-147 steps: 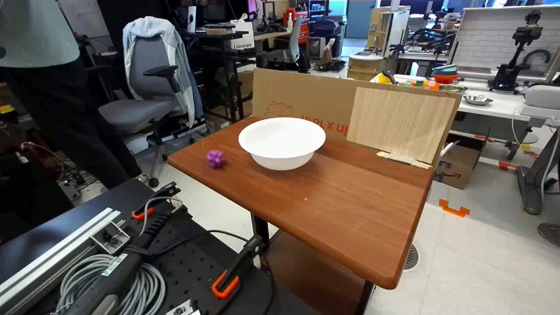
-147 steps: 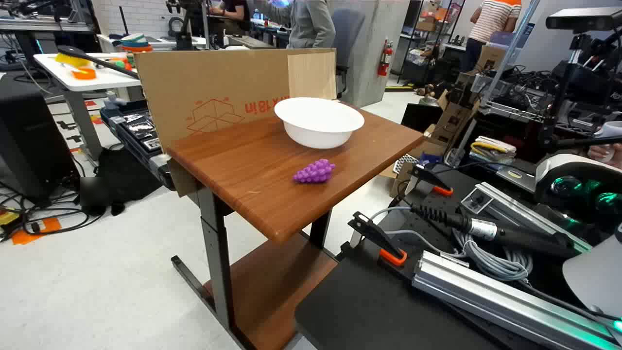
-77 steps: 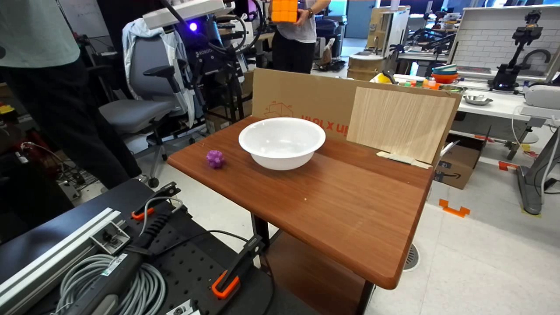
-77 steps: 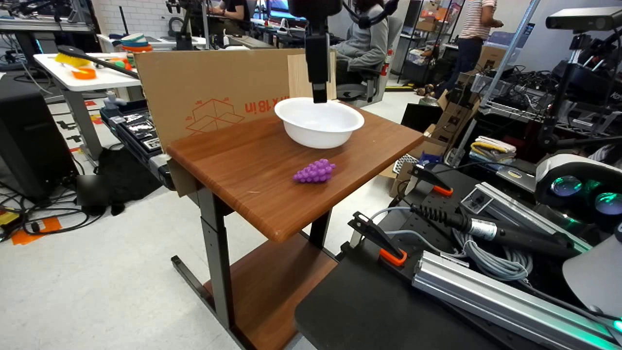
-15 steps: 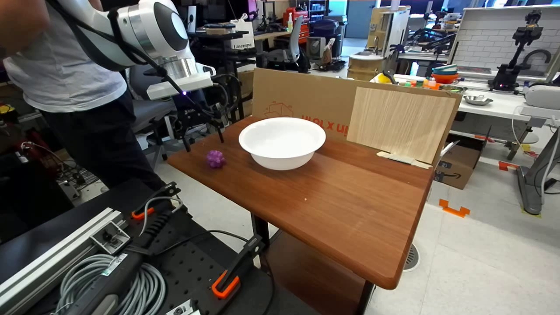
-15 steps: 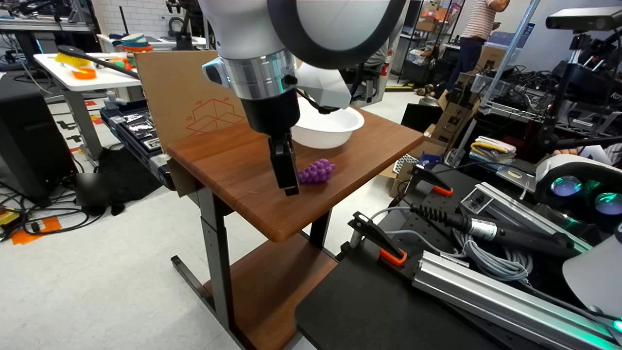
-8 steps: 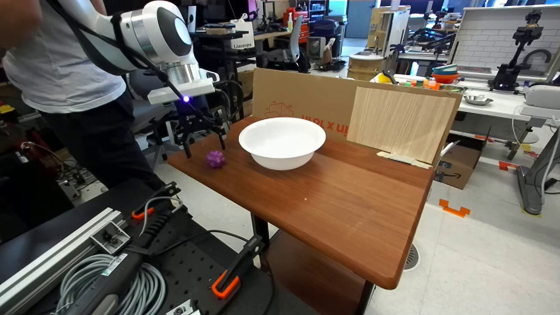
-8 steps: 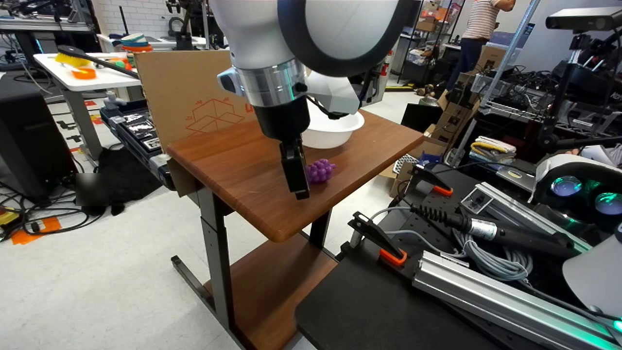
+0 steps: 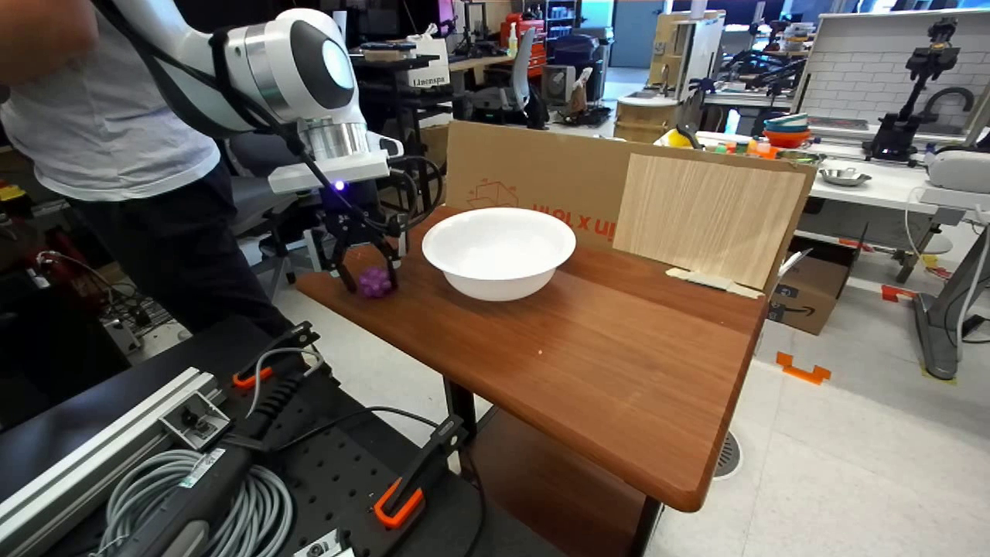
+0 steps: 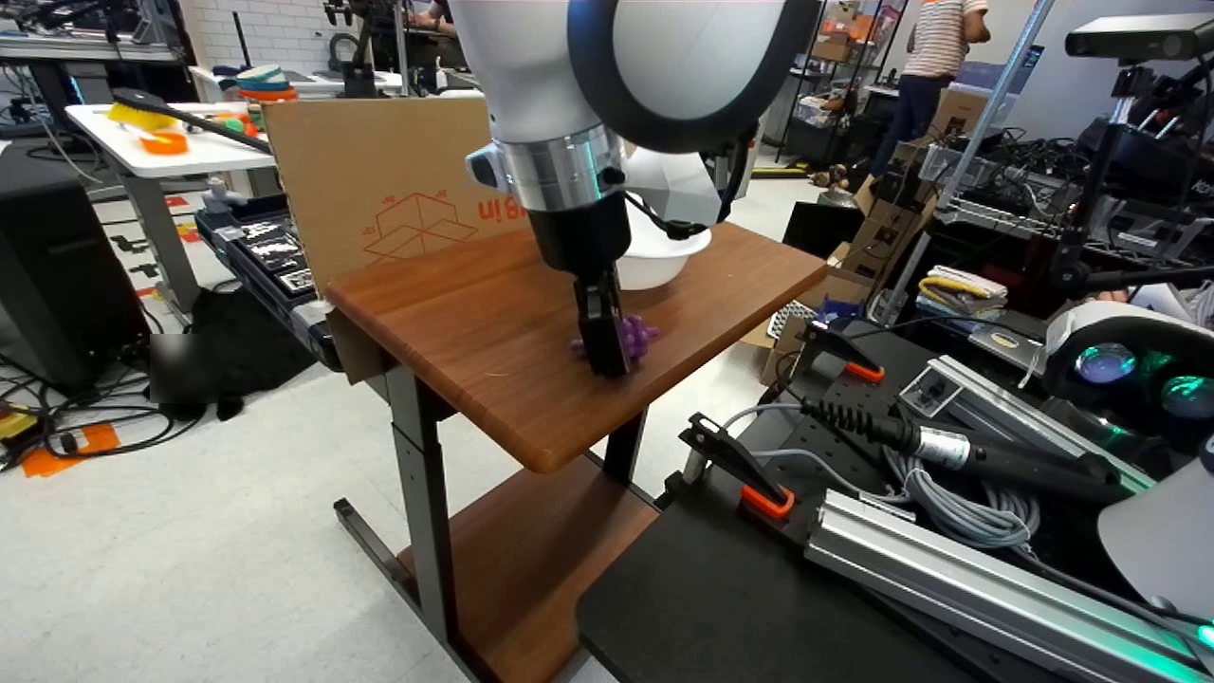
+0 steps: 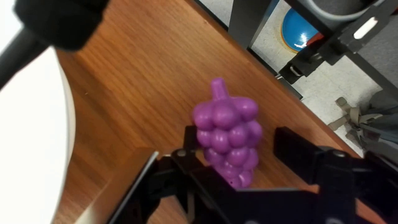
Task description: Take the toy grapes from the table and put them in the white bowl
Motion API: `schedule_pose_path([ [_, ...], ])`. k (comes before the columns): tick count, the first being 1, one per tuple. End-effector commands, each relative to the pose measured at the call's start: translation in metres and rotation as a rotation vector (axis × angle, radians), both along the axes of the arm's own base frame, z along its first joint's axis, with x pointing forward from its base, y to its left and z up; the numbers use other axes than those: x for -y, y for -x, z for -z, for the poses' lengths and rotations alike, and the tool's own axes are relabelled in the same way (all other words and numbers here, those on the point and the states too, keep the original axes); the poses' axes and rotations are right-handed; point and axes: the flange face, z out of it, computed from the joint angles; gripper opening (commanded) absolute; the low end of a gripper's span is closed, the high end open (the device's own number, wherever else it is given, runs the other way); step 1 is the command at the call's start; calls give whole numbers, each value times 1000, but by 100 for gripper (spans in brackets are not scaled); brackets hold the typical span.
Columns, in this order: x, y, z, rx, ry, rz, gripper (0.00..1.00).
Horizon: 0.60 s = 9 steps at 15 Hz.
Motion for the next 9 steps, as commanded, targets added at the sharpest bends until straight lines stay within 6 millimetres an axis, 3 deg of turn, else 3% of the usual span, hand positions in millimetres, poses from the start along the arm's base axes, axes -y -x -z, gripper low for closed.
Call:
schedule_pose_path([
  [1,7,-1,-4,5,-15,12,34],
  [3,8,1,-9,16,-17,13,19],
  [7,11,14,-25,30,-16,14,19],
  [9,27,29,-46,68,-36,61,19],
])
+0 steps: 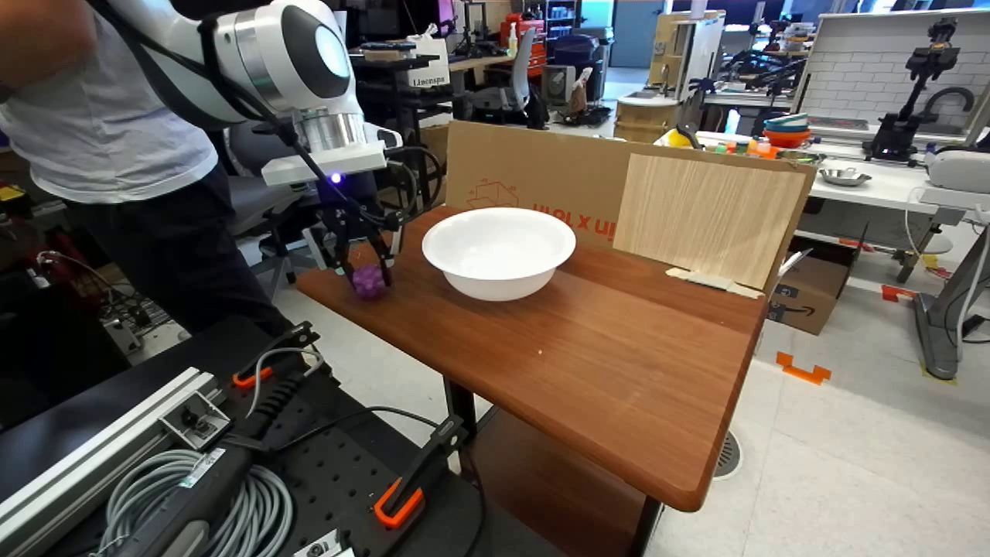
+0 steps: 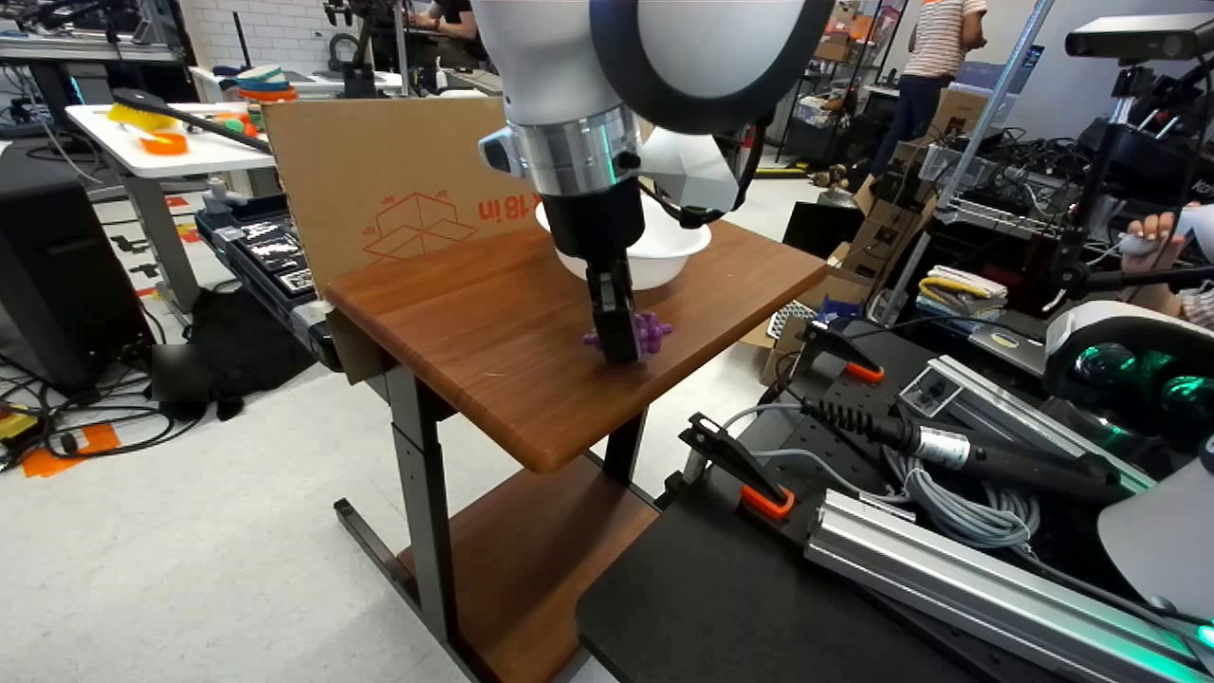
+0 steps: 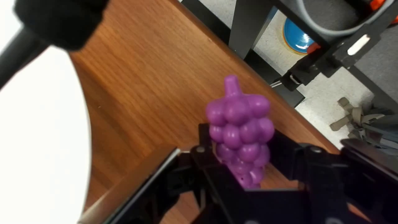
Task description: Take the toy grapes from the table and put them in the white bowl
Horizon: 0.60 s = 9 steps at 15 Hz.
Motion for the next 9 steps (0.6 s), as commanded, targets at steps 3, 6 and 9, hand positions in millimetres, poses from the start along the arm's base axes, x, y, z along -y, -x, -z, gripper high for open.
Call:
schedule_pose_path([
  [3,51,31,-58,105,-102,179,19],
  [6,100,12,-82,80,-171,350,19],
  [9,142,-21,-102,71,-223,484,19],
])
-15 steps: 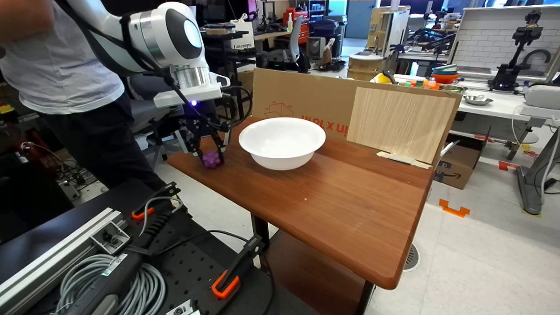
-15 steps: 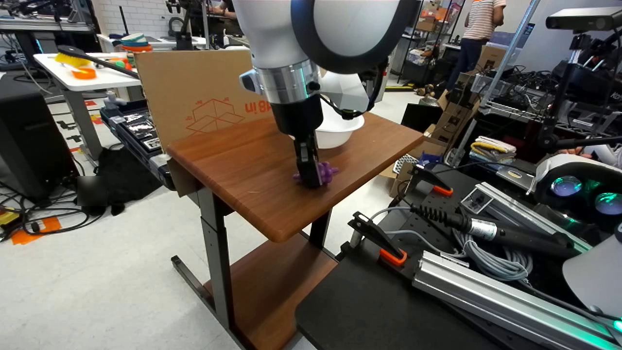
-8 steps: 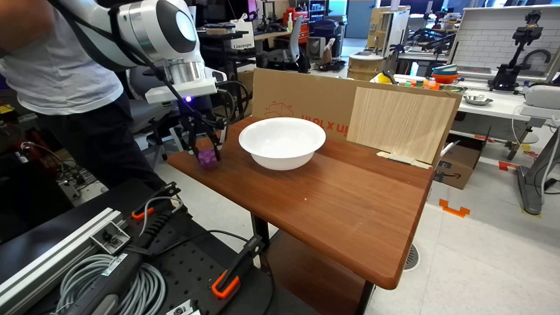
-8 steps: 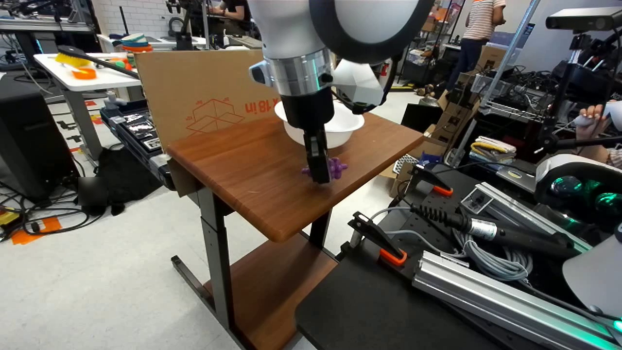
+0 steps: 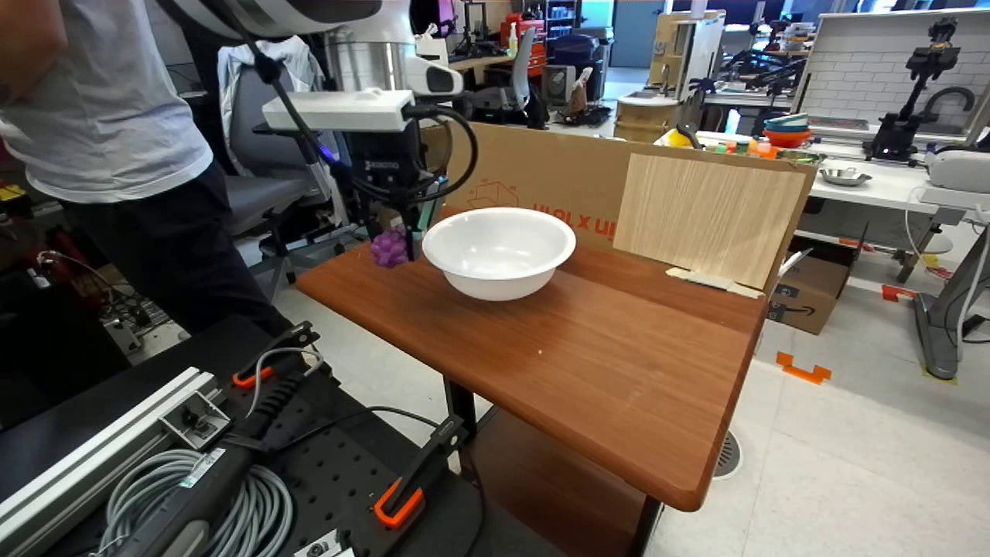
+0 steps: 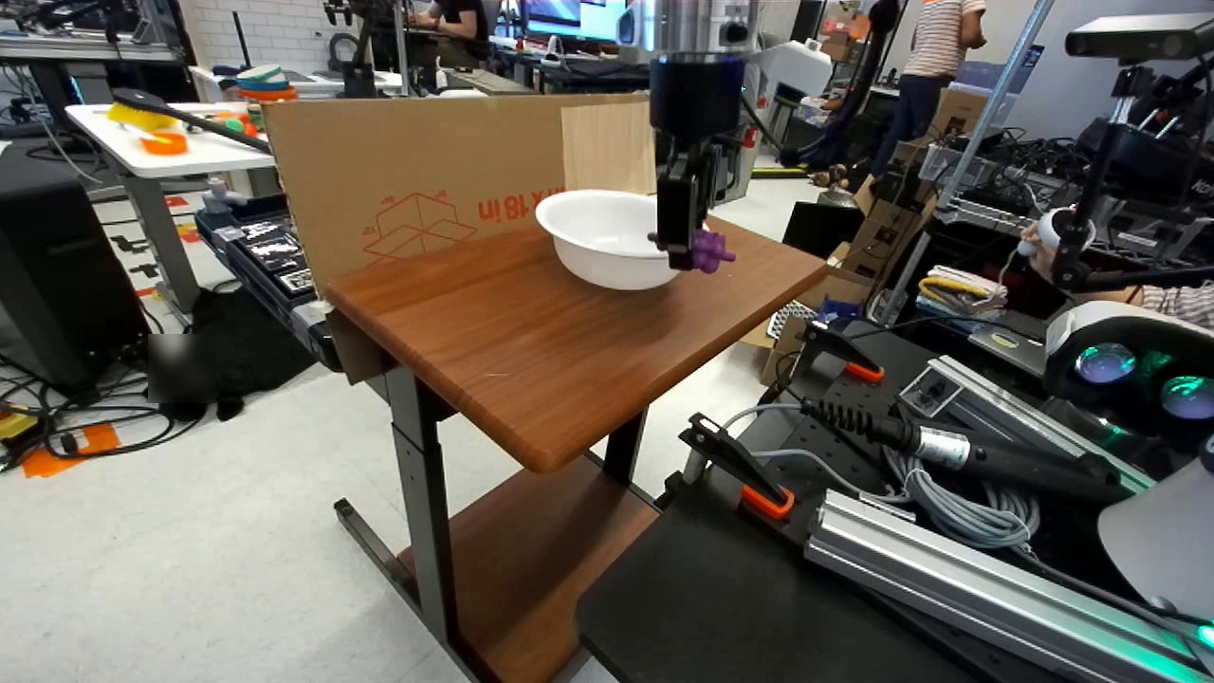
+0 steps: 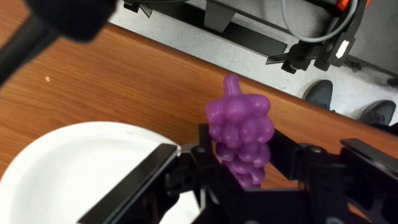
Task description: Take the toy grapes from the table and put them in the white bowl
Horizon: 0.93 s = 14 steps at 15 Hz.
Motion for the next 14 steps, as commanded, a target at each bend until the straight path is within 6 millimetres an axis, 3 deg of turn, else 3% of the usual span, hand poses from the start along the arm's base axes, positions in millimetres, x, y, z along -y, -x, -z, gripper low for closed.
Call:
schedule_pose_path([
  [1,42,-35,-28,-12,-65,136,19],
  [5,51,-72,-40,5,-50,222,19],
  [7,42,-90,-27,-22,-45,227,19],
  [14,27,-141,68,-212,-38,246,19],
])
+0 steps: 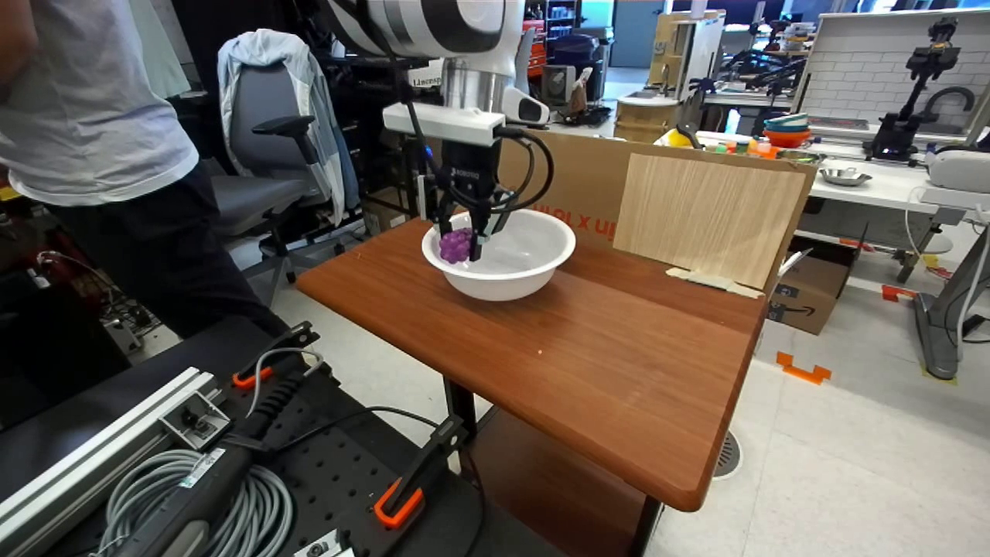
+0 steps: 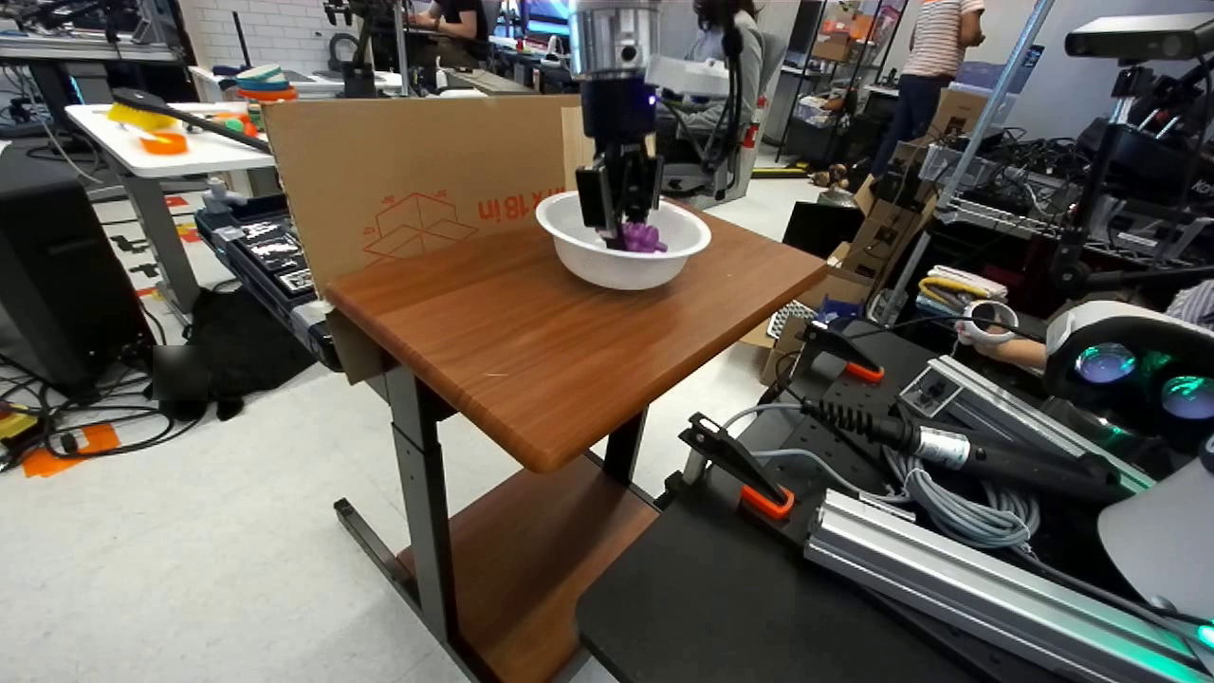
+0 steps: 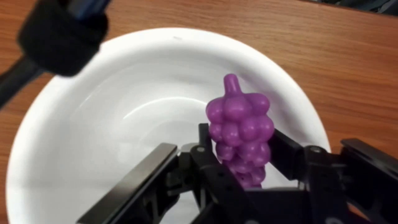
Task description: Take the toy grapes from the table and put them in the white bowl
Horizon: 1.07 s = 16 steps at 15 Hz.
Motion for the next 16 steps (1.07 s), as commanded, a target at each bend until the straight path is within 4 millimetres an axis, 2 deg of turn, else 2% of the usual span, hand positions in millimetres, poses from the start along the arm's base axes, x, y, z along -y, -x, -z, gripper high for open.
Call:
schedule_pose_path([
  [1,-5,-32,34,-93,-22,37,19],
  [2,-5,-38,37,-106,-26,41,69],
  [3,-4,-42,37,-115,-31,43,70],
  [4,-4,-45,37,-122,-29,48,76],
  [5,-2,-31,37,-91,-8,21,59],
  [8,-1,-39,36,-99,-11,26,76],
  [11,-1,-40,36,-99,-11,27,76],
  [12,-1,-40,36,-99,-11,27,94],
  [14,-1,-31,30,-77,-9,14,100],
  [16,1,-24,26,-59,-9,13,100],
])
